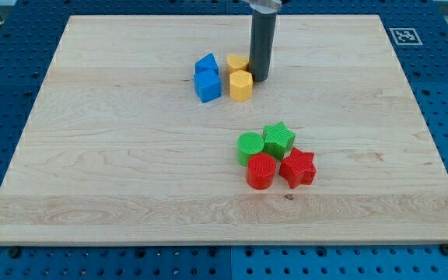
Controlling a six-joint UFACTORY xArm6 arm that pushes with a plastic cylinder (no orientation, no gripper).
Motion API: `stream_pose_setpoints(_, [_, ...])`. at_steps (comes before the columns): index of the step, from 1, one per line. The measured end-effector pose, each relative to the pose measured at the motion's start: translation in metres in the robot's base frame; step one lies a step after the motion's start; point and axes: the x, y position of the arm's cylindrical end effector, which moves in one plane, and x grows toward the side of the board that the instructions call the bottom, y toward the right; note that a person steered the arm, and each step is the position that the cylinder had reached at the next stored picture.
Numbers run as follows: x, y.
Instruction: Push red star above red circle
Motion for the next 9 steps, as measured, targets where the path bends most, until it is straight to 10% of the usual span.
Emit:
stream_pose_setpoints(3, [0.036, 0.097])
stream_pose_setpoints(6, [0.194, 0.126])
stream_pose_setpoints(9, [0.175, 0.112])
